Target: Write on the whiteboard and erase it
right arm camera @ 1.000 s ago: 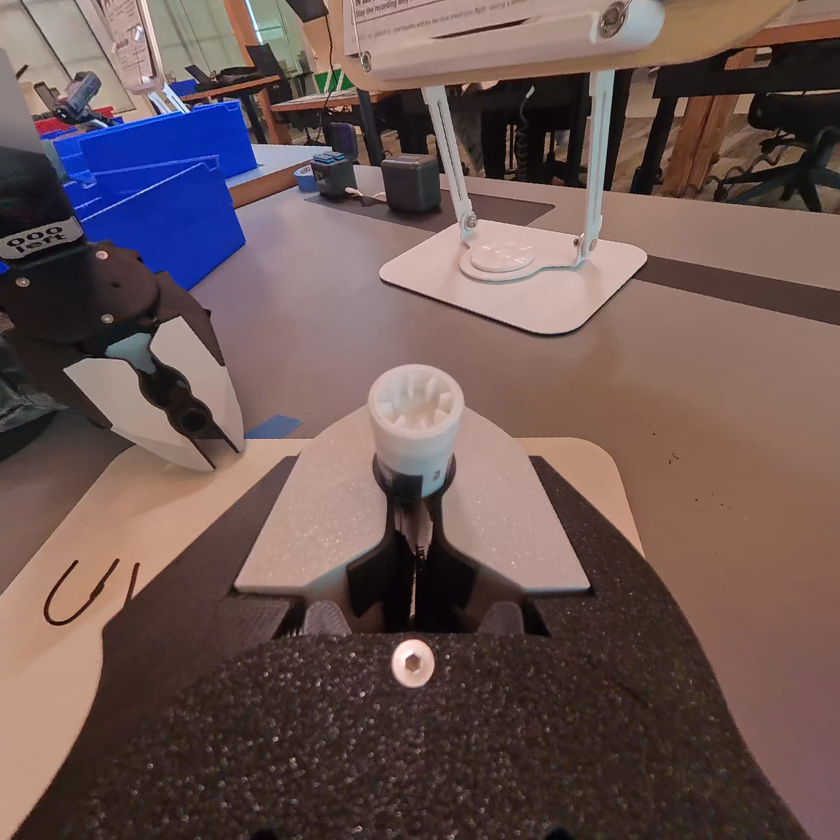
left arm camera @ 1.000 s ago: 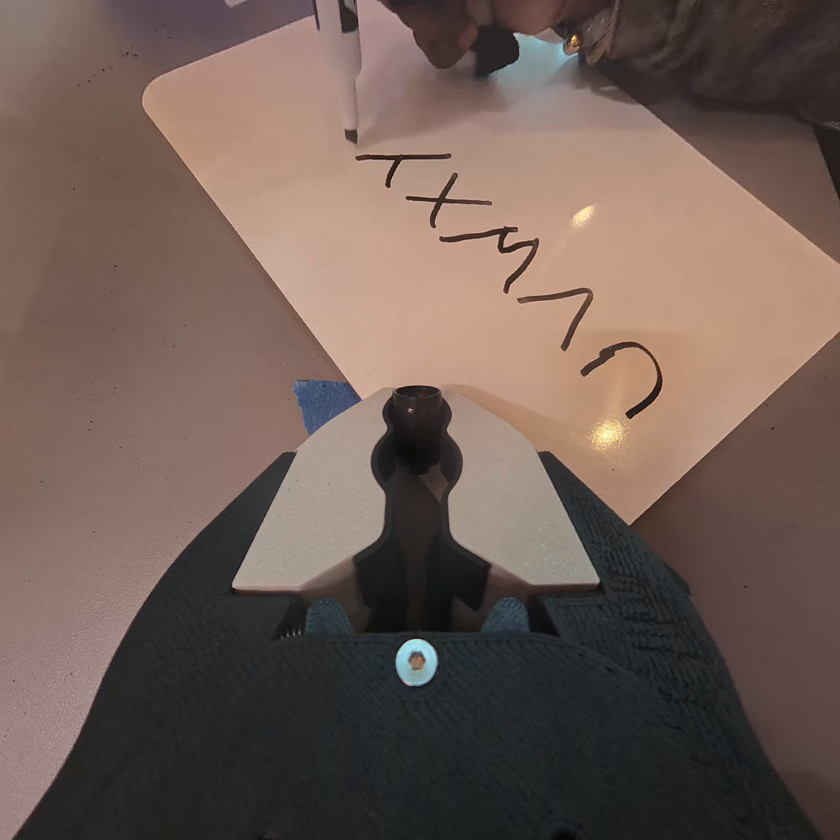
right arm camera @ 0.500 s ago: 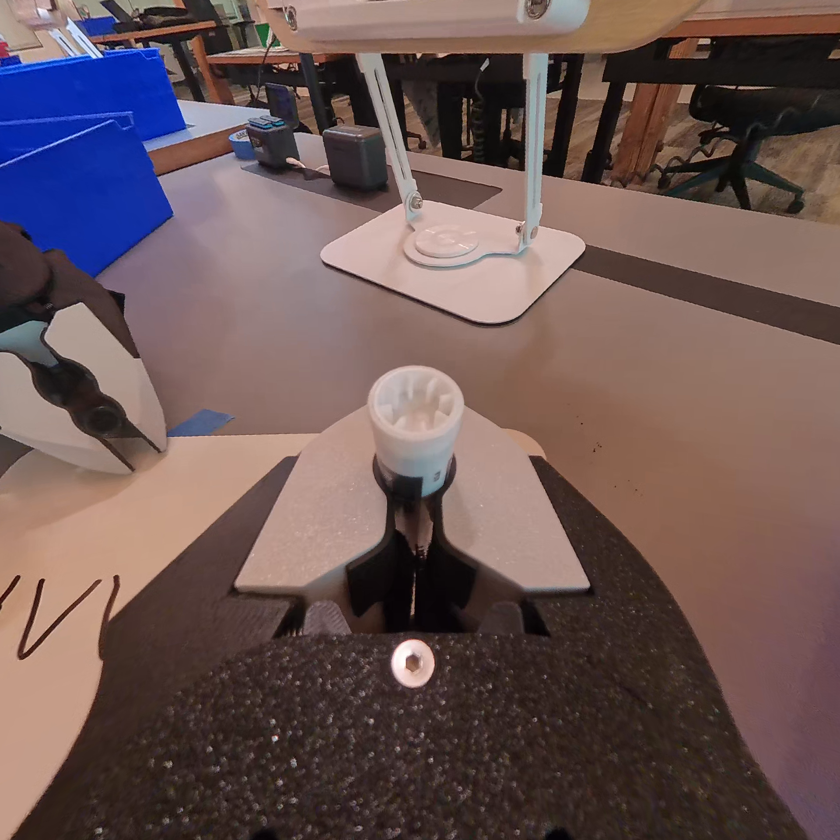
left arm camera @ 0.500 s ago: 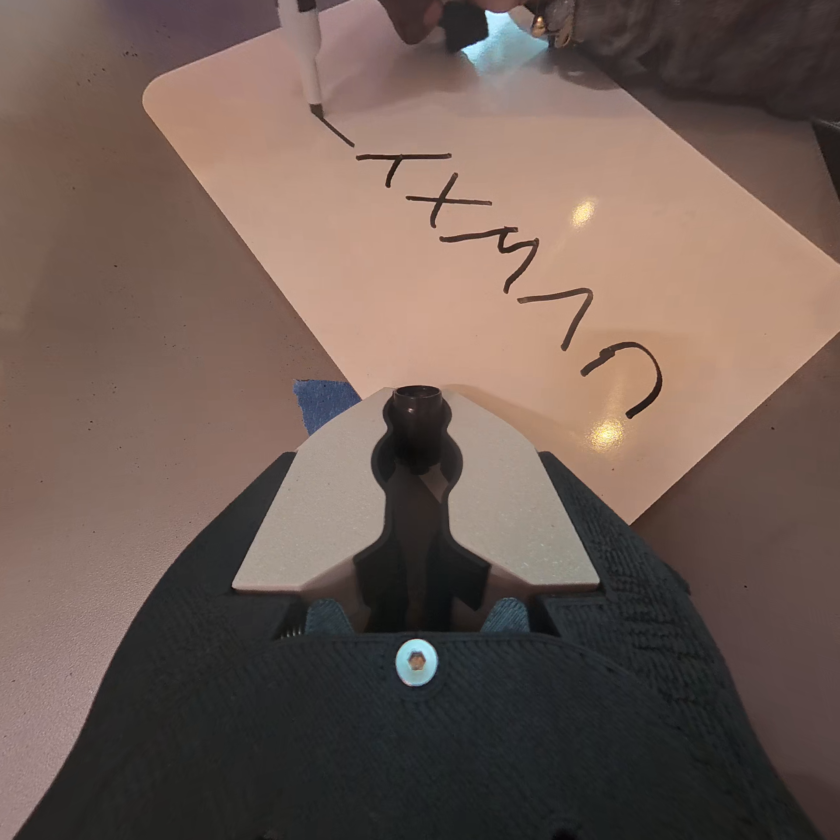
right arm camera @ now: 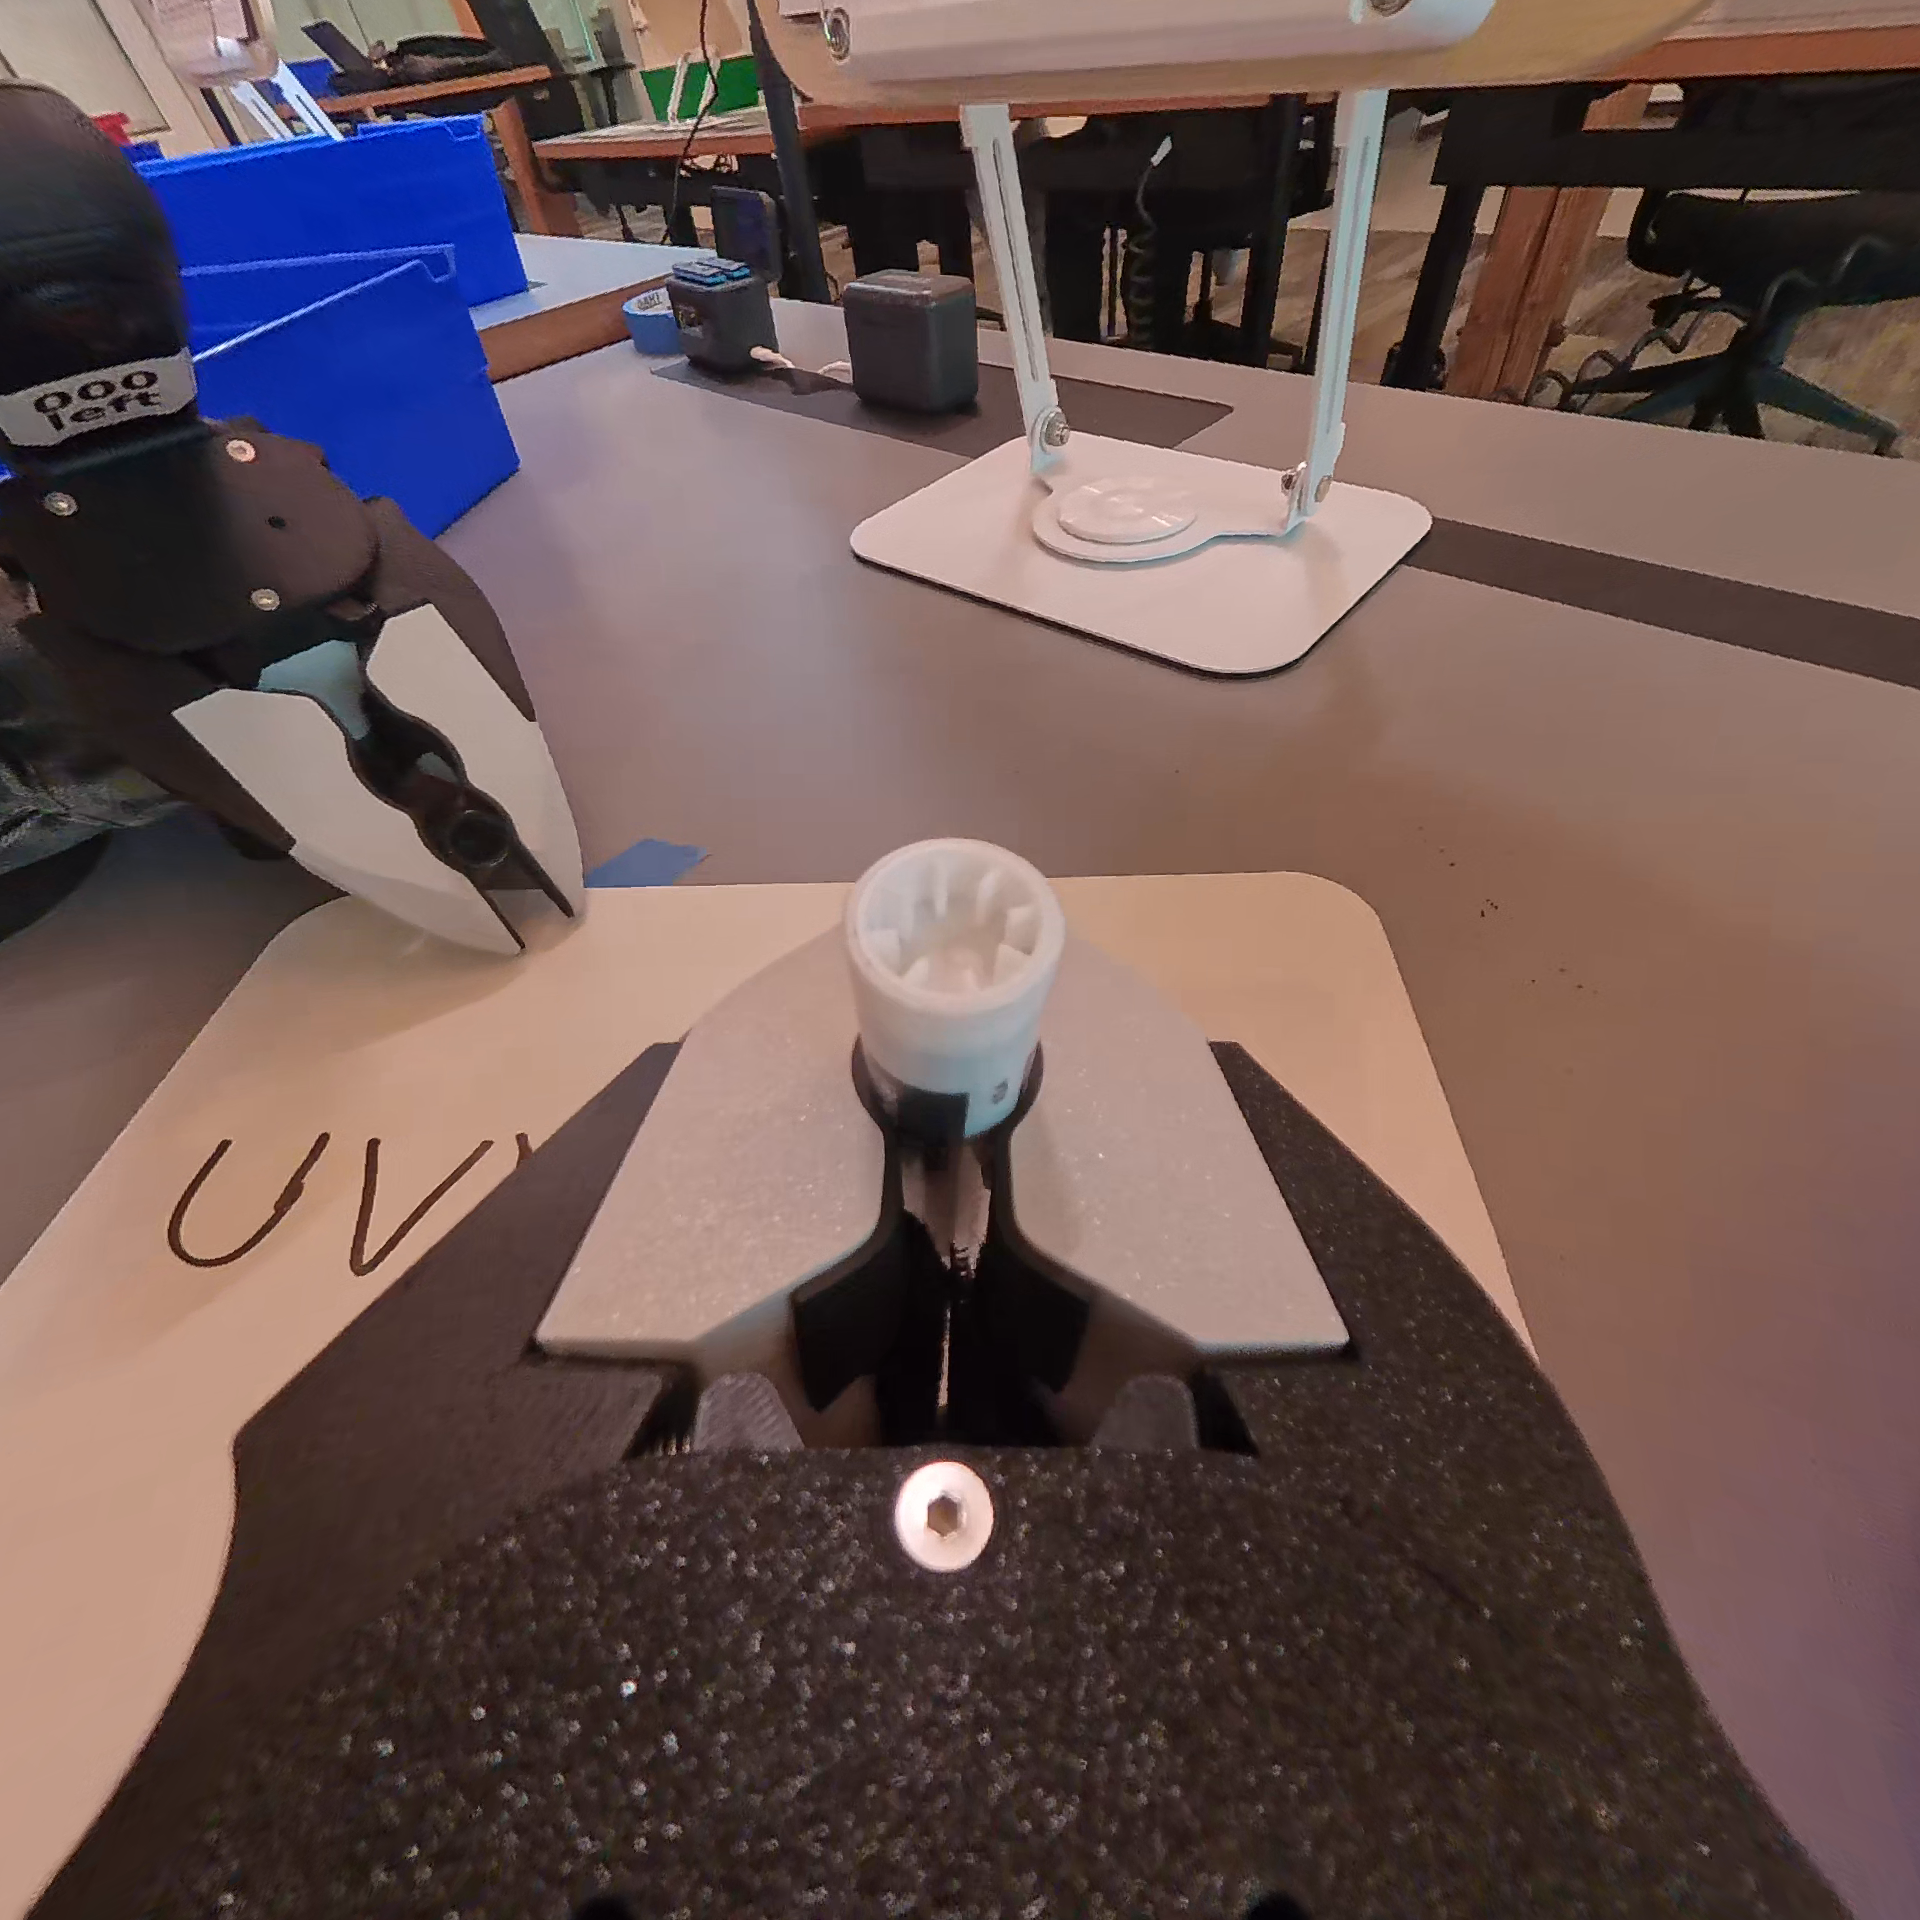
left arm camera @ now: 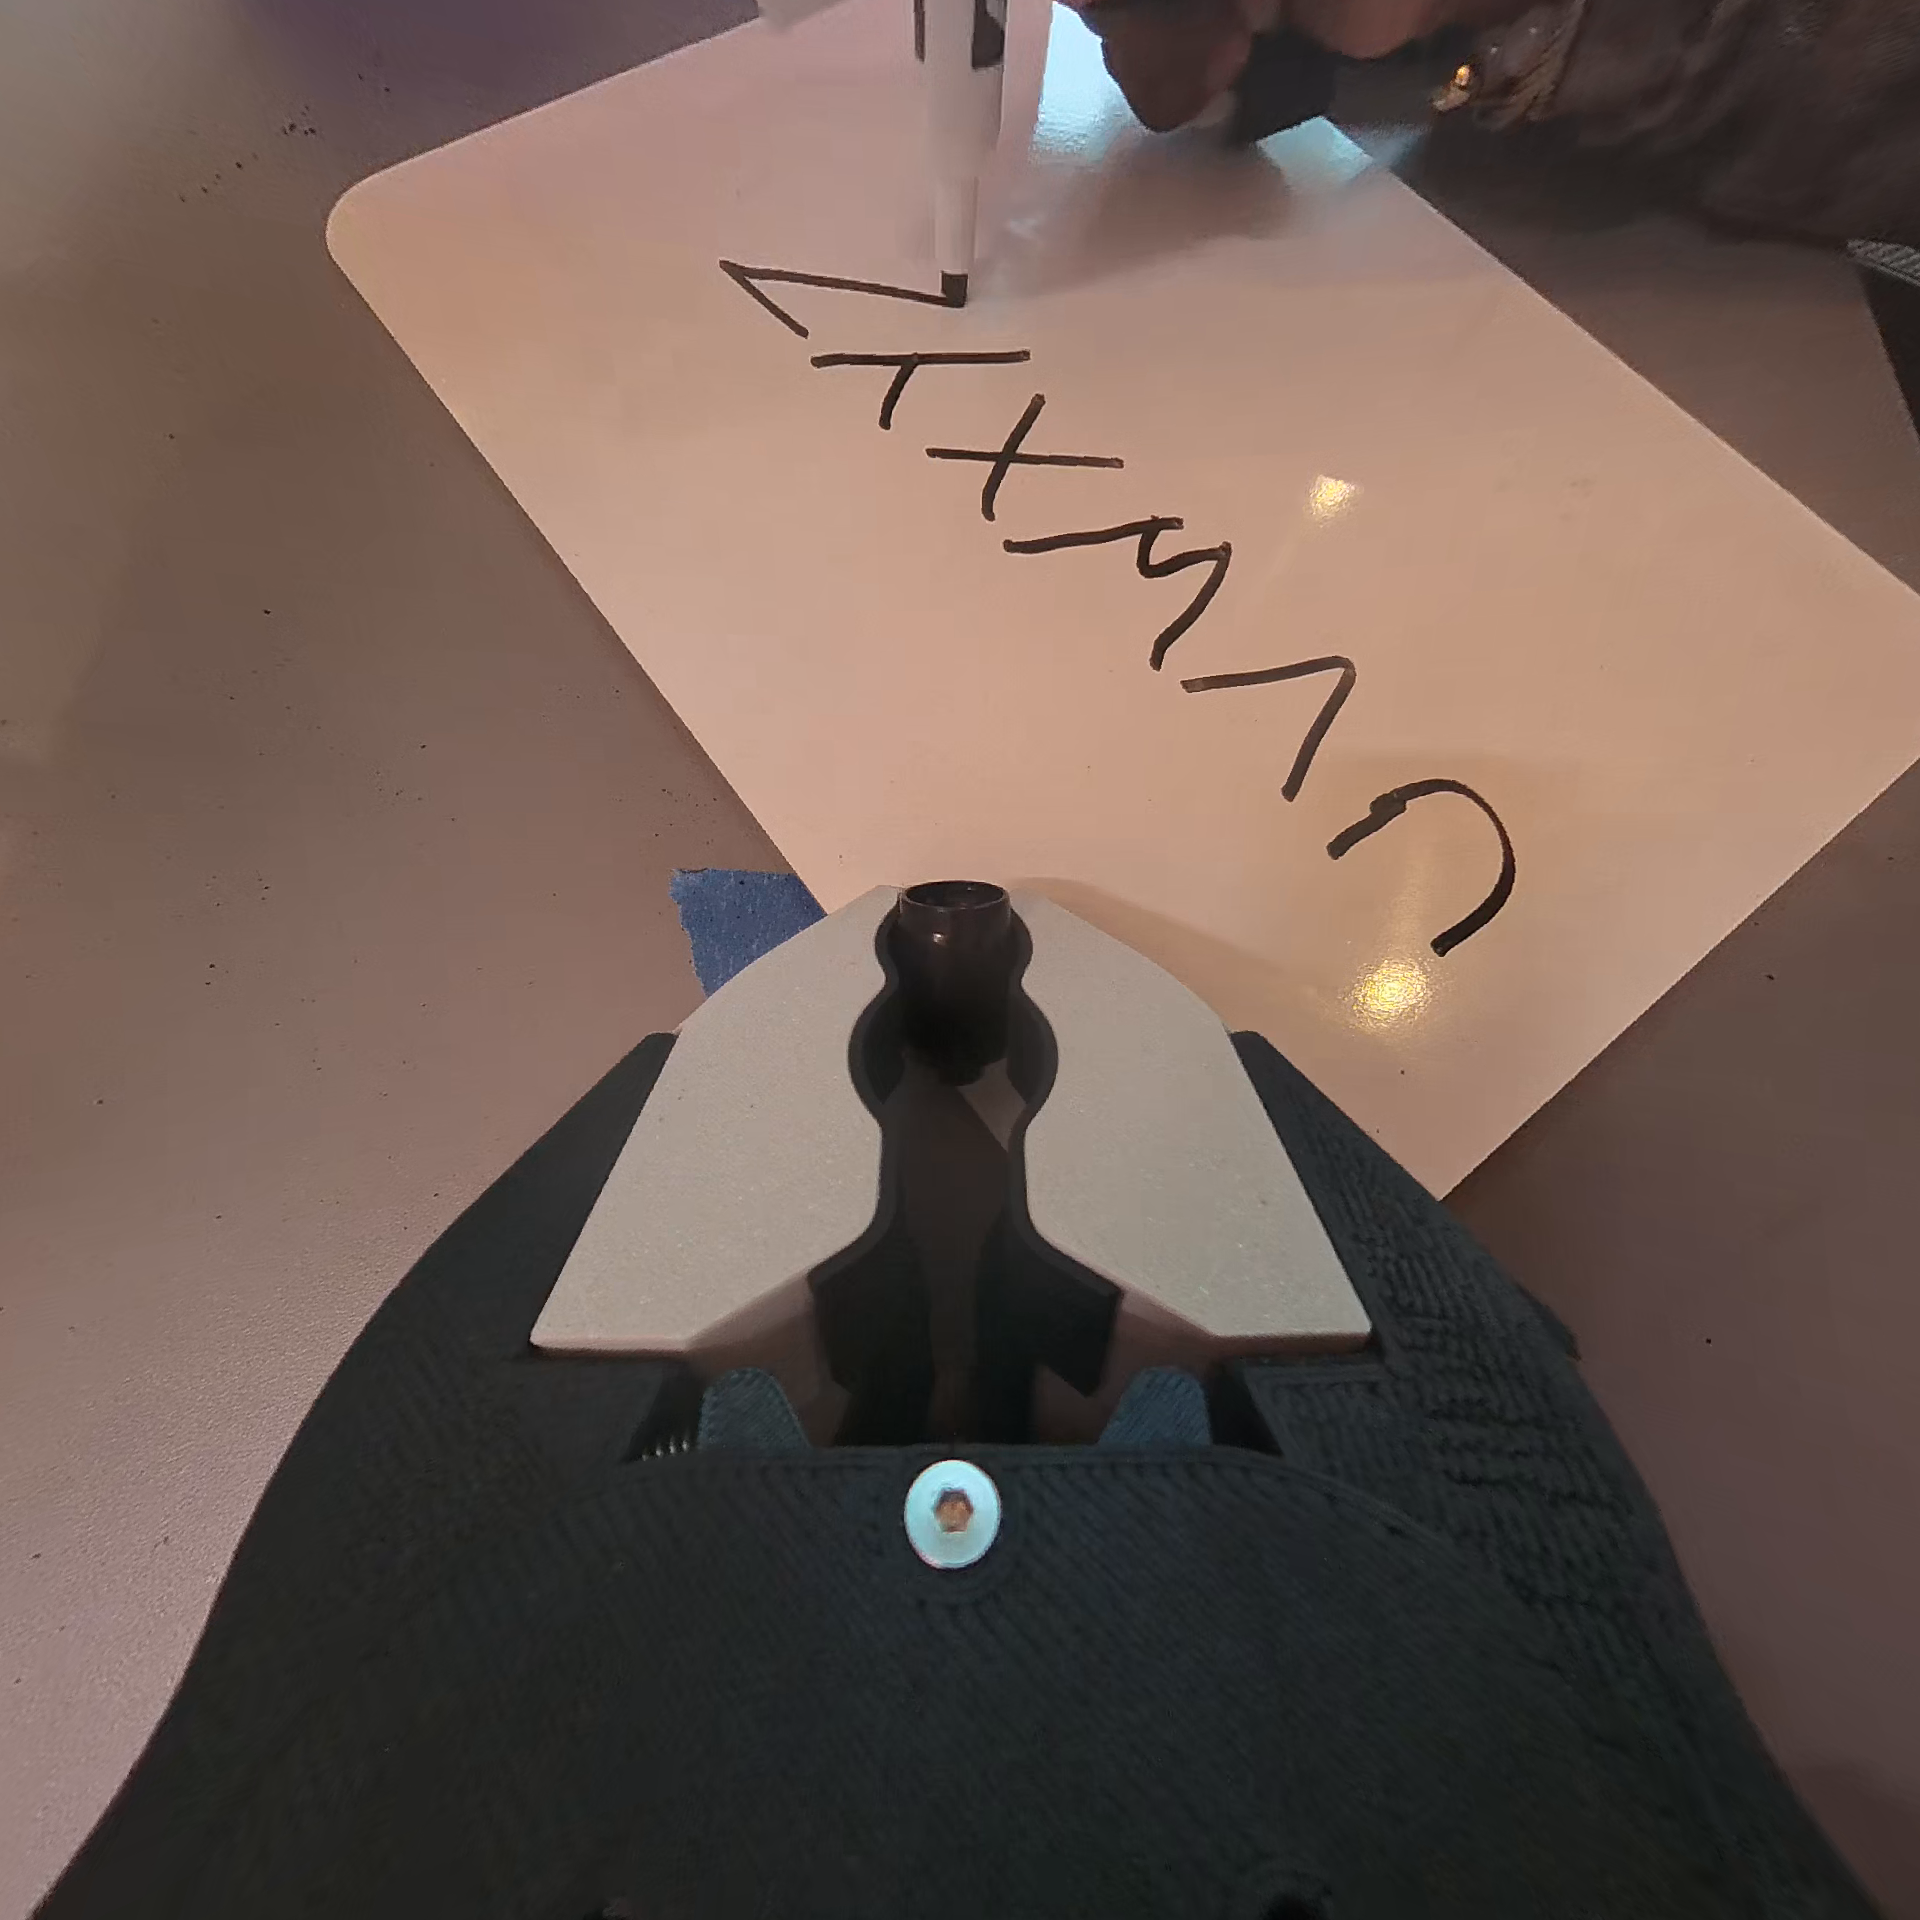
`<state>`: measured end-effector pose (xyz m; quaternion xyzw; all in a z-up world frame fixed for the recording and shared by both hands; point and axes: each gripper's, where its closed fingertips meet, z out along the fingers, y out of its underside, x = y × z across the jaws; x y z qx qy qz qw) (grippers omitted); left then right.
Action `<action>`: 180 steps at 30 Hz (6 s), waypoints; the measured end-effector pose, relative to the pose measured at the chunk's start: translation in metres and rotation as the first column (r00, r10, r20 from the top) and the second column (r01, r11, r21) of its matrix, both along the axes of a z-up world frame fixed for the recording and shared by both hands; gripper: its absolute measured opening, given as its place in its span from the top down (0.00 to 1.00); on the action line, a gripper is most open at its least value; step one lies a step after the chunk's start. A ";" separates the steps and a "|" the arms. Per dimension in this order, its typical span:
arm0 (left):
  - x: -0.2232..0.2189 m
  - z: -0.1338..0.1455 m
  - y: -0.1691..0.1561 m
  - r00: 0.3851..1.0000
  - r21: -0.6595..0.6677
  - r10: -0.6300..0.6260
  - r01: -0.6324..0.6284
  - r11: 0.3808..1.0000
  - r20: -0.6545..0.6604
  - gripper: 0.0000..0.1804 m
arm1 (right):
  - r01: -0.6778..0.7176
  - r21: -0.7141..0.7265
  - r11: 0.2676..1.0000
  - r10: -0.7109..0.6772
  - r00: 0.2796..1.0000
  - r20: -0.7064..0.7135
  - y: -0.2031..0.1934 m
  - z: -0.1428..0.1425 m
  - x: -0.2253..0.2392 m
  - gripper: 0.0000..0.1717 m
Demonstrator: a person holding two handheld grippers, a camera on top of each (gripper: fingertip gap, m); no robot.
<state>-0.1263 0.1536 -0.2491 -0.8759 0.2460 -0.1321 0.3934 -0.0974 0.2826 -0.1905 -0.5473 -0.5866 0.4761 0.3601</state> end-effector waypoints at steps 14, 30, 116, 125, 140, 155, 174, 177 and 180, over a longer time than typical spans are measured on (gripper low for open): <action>0.000 0.000 0.000 1.000 0.000 -0.002 0.002 1.000 0.001 0.92 | 0.124 0.072 0.990 -0.125 0.992 -0.002 0.045 0.000 -0.008 0.93; 0.026 0.077 0.028 0.980 0.418 0.038 -0.118 0.901 0.194 0.92 | -0.322 -0.444 0.836 0.047 0.848 -0.527 -0.083 0.115 -0.023 0.93; 0.025 0.004 0.033 0.982 0.095 0.168 -0.160 0.983 -0.086 0.88 | -0.136 0.171 0.976 0.116 0.986 0.121 -0.109 0.029 -0.058 0.92; 0.024 0.004 0.034 0.981 0.088 0.180 -0.173 0.981 -0.078 0.89 | -0.127 0.198 0.972 0.106 0.988 0.113 -0.112 0.025 -0.061 0.92; 0.012 0.028 0.036 0.977 0.221 0.215 -0.212 0.952 0.011 0.76 | -0.027 -0.171 0.985 -0.015 0.970 -0.241 -0.050 0.089 -0.022 0.92; 0.007 0.028 0.038 0.967 0.236 0.253 -0.246 0.940 -0.002 0.64 | 0.500 0.218 0.838 -0.545 0.757 0.361 0.243 0.058 0.114 0.92; -0.033 0.026 0.034 0.915 0.215 0.404 -0.390 0.895 -0.024 0.57 | 0.630 0.013 0.776 -0.630 0.774 0.070 0.235 0.097 0.096 0.34; -0.034 0.039 0.033 0.914 0.242 0.406 -0.395 0.886 0.004 0.52 | 0.469 -0.040 0.882 -0.471 0.879 -0.074 0.163 0.128 0.084 0.32; -0.027 0.070 0.020 0.928 0.291 0.371 -0.348 0.891 -0.027 0.52 | 0.176 -0.072 0.982 -0.187 0.958 -0.215 0.066 0.133 0.077 0.37</action>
